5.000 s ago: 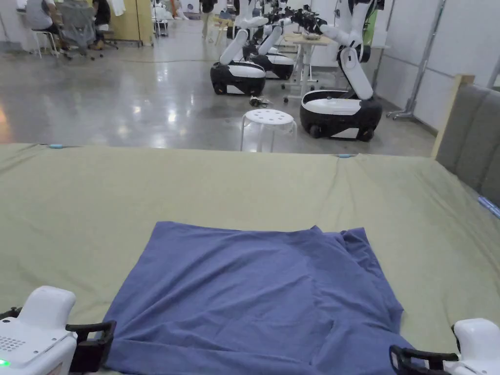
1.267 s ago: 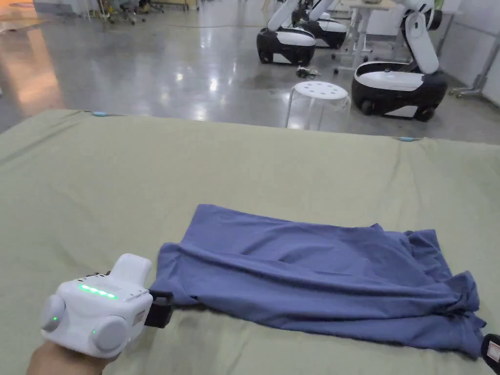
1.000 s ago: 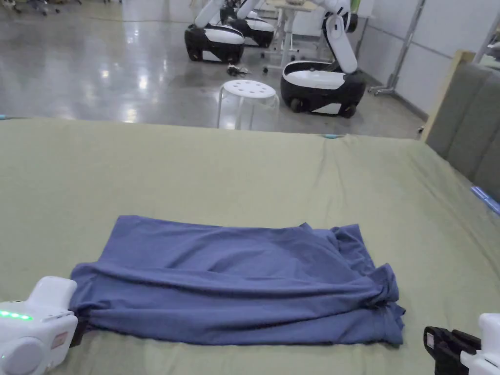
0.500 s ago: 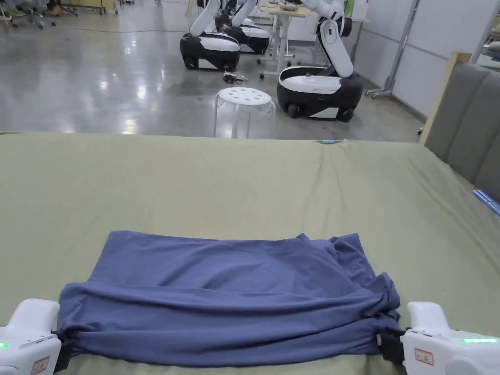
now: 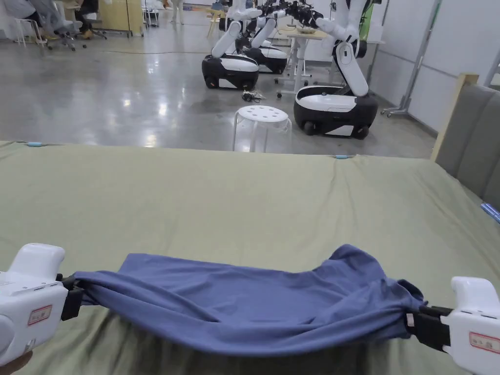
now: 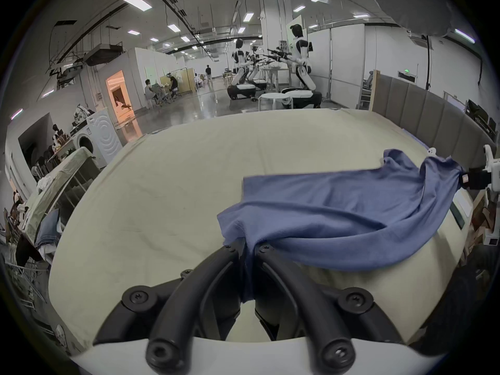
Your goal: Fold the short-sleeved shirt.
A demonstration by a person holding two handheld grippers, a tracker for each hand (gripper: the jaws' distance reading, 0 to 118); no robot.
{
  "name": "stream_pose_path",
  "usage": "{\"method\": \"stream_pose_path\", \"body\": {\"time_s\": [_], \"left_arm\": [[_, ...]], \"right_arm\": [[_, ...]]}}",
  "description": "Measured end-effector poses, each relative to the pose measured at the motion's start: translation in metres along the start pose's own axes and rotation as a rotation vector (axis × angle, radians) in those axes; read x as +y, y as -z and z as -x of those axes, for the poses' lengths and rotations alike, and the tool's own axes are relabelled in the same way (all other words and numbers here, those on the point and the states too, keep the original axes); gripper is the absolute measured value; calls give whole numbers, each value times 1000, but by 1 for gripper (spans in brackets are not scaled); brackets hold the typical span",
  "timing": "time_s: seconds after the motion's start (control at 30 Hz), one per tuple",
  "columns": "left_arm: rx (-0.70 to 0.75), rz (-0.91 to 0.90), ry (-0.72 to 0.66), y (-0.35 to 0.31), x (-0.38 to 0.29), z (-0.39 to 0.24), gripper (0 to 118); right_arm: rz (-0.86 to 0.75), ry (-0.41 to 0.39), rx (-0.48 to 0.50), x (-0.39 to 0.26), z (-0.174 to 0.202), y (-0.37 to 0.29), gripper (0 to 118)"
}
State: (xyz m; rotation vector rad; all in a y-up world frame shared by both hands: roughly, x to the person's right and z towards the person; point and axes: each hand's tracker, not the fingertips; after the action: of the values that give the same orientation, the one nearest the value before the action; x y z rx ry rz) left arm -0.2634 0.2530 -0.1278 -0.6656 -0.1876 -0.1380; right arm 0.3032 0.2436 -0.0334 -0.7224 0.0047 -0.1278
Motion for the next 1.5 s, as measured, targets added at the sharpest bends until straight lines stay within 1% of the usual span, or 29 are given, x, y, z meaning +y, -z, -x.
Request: {"method": "stream_pose_path", "body": {"time_s": [0.07, 0.13, 0.23, 0.3, 0.37, 0.4, 0.43, 0.47, 0.5, 0.53, 0.57, 0.63, 0.7, 0.73, 0.8, 0.83, 0.87, 0.9, 0.93, 0.97, 1.0, 1.07, 1.17, 1.27, 1.33, 1.4, 1.43, 1.47, 1.5], "left_arm": [[-13, 18, -2, -10, -18, 10, 6], [-41, 75, -37, -18, -44, 14, 6], [-43, 168, -62, -9, -93, 20, 6], [-54, 188, -106, -1, -115, 23, 6], [-49, 167, -91, -3, -120, 14, 7], [-27, 165, -76, -5, -119, 13, 11], [6, 157, -43, -13, -115, 13, 37], [12, 105, -18, -26, -110, 12, 60], [18, 34, -10, -40, -104, 12, 76], [30, -53, -1, -55, -96, 9, 81], [36, -120, 7, -66, -90, 6, 81], [45, -238, 2, -84, -73, -8, 81], [19, -345, -10, -91, -62, -24, 81], [6, -390, -17, -92, -55, -35, 81], [16, -443, -19, -89, -50, -50, 81], [24, -437, -12, -84, -48, -57, 79], [27, -426, -8, -78, -45, -62, 74], [21, -415, -4, -74, -46, -63, 56], [18, -398, -6, -70, -47, -64, 16], [28, -378, -14, -64, -48, -65, 9], [52, -349, -6, -59, -47, -64, 9], [-8, -272, -12, -45, -43, -55, 9], [22, -168, 7, -11, -30, -46, 9], [18, -71, -18, 42, -11, -29, 9], [-17, 44, -61, 91, 4, -13, 9], [-18, 137, -42, 133, 19, -9, 9], [-2, 170, -10, 153, 24, -9, 17], [9, 205, 29, 174, 31, -11, 37], [20, 216, 43, 194, 35, -10, 62]], "right_arm": [[37, 5, 6, -20, -3, -9, 11], [89, 8, -6, -50, -5, -13, 11], [151, 78, 10, -90, -13, -5, 11], [169, 111, 0, -103, -14, 2, 11], [155, 120, 6, -107, -17, 5, 11], [159, 139, 16, -99, -21, 4, 11], [125, 123, 5, -93, -20, -5, 25], [73, 89, -11, -85, -17, -17, 40], [34, 53, -23, -76, -13, -31, 54], [-23, 21, -27, -65, -7, -43, 68], [-79, 8, -20, -58, -1, -55, 82], [-217, -15, -8, -44, 17, -74, 102], [-342, -38, 12, -36, 38, -84, 109], [-412, -65, -6, -35, 50, -86, 111], [-542, -124, -85, -38, 75, -87, 110], [-561, -133, -115, -39, 83, -85, 103], [-573, -122, -130, -40, 89, -83, 86], [-579, -110, -123, -41, 92, -82, 52], [-569, -84, -95, -40, 90, -75, 9], [-564, -59, -73, -41, 90, -73, 6], [-569, -48, -57, -42, 90, -72, 6], [-552, -62, -56, -40, 89, -67, 6], [-509, -80, -44, -39, 87, -57, 6], [-471, -68, -40, -39, 82, -41, 6], [-447, -63, -45, -38, 79, -31, 6], [-431, -61, -58, -36, 74, -23, 6], [-421, -59, -68, -35, 71, -19, 6], [-406, -56, -75, -33, 66, -14, 6], [-395, -50, -85, -31, 61, -9, 6]]}}
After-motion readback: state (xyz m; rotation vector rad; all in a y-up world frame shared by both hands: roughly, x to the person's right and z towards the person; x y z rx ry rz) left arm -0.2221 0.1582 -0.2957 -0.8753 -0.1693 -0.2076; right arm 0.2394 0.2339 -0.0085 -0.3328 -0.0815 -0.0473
